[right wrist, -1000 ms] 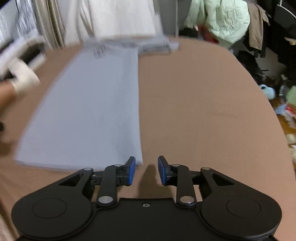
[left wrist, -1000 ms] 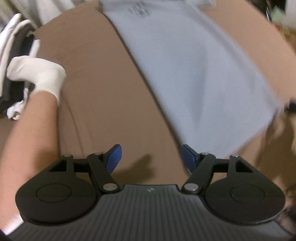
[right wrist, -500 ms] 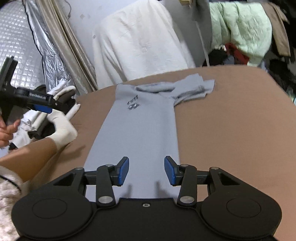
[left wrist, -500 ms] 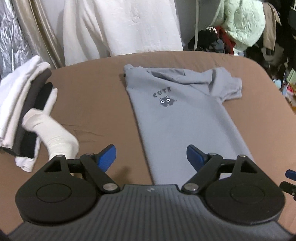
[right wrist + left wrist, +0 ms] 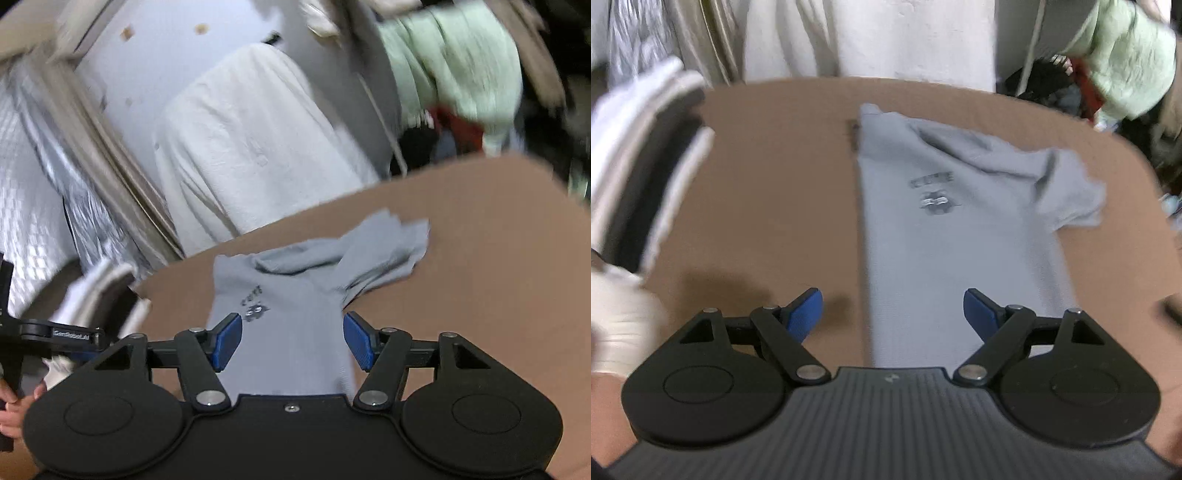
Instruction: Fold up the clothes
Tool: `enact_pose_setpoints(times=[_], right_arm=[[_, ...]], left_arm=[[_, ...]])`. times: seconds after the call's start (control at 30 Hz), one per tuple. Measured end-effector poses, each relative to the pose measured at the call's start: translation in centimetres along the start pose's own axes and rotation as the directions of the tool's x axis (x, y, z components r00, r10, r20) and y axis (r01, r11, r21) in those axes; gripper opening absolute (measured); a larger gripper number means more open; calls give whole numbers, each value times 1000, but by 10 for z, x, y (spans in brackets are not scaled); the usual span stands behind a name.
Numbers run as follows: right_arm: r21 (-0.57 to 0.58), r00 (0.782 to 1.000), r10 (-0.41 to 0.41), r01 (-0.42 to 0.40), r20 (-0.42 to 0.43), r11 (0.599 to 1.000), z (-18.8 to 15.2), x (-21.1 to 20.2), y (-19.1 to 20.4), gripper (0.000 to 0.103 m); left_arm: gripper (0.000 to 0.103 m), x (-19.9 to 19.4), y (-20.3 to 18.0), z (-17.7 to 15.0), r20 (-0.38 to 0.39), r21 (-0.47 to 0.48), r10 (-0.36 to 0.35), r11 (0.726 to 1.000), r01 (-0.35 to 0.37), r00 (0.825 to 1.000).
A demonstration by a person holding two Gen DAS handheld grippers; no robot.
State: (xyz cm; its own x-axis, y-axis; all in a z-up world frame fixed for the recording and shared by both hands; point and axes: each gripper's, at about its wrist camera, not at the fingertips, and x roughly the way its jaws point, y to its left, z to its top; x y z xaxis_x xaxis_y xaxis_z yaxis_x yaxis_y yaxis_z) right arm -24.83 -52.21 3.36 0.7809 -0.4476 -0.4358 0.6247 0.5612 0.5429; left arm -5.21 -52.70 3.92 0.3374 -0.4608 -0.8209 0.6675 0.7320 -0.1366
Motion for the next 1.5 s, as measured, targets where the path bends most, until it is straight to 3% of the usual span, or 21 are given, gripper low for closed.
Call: enact_pose_setpoints(times=[0.03, 0.13, 0.27, 0.4, 0.43, 0.5, 0.57, 0.63, 0.7, 0.73, 0.8, 0.83, 0.87, 0.97, 1.07, 1.2, 1.37, 1.43, 1.47, 1.5], right_arm=[[27, 1000, 9, -9, -18, 1000, -1, 8, -6, 66], [28, 996, 21, -18, -83, 999, -1, 33, -22, 66], [-54, 988, -25, 17, -150, 998, 12, 71, -40, 66], [-191, 995, -68, 53, -77, 980, 53, 101, -49, 66], [-242, 996, -76, 60, -56, 968, 63, 110, -49, 63], [-335, 994, -102, 89, -23, 938, 79, 131, -47, 32], [-369, 989, -147, 131, -14, 920, 87, 154, -50, 34], [-362, 989, -141, 118, -38, 924, 89, 172, -59, 36], [-341, 988, -148, 123, -50, 932, 87, 189, -72, 59], [-320, 986, -162, 141, -39, 937, 84, 194, -80, 62], [-260, 979, -204, 191, -25, 947, 71, 200, -97, 63], [-283, 980, -195, 177, -36, 943, 66, 203, -101, 62], [-306, 981, -187, 163, -48, 938, 60, 207, -104, 57], [-363, 984, -174, 152, -28, 919, 62, 207, -101, 20], [-347, 996, -93, 89, 6, 934, 67, 185, -92, 11], [-363, 988, -149, 149, 29, 920, 77, 170, -80, 10], [-390, 963, -255, 200, -92, 899, 72, 186, -80, 14], [-347, 966, -222, 165, -130, 923, 73, 189, -92, 20], [-310, 973, -188, 139, -132, 941, 76, 188, -99, 23], [-262, 983, -129, 93, -127, 961, 78, 185, -106, 32]], left_arm=[[83, 0, 3, 5, 14, -20, -56, 998, 56, 998], [83, 12, 19, 3, 61, -17, -122, 992, 123, 991], [83, 44, 40, -13, 111, 61, -56, 997, 49, 992], [83, 84, 55, -20, 159, 138, 62, 987, -84, 985], [83, 93, 58, -19, 167, 136, 77, 986, -101, 983], [83, 106, 63, -18, 195, 102, 96, 988, -118, 976], [83, 118, 66, -13, 217, 55, 132, 988, -147, 967], [83, 131, 67, -7, 206, 21, 139, 989, -147, 969], [83, 143, 64, 1, 186, 4, 130, 991, -133, 974], [83, 149, 60, 7, 178, 0, 126, 992, -128, 976], [83, 156, 50, 17, 183, 3, 113, 993, -116, 977], [83, 160, 43, 21, 206, 13, 109, 993, -114, 973], [83, 163, 35, 26, 232, 25, 107, 993, -116, 967], [84, 175, 5, 49, 307, 61, 117, 988, -142, 945], [92, 192, -20, 76, 346, 101, 88, 986, -130, 934], [93, 230, -36, 110, 294, 109, 54, 990, -90, 954], [93, 297, -26, 145, 73, -3, 94, 996, -94, 993], [92, 317, -18, 151, 1, -65, 68, 996, -68, 998], [88, 320, -15, 152, 7, -76, 51, 996, -50, 999], [65, 321, -13, 153, 21, -78, 37, 996, -35, 999]])
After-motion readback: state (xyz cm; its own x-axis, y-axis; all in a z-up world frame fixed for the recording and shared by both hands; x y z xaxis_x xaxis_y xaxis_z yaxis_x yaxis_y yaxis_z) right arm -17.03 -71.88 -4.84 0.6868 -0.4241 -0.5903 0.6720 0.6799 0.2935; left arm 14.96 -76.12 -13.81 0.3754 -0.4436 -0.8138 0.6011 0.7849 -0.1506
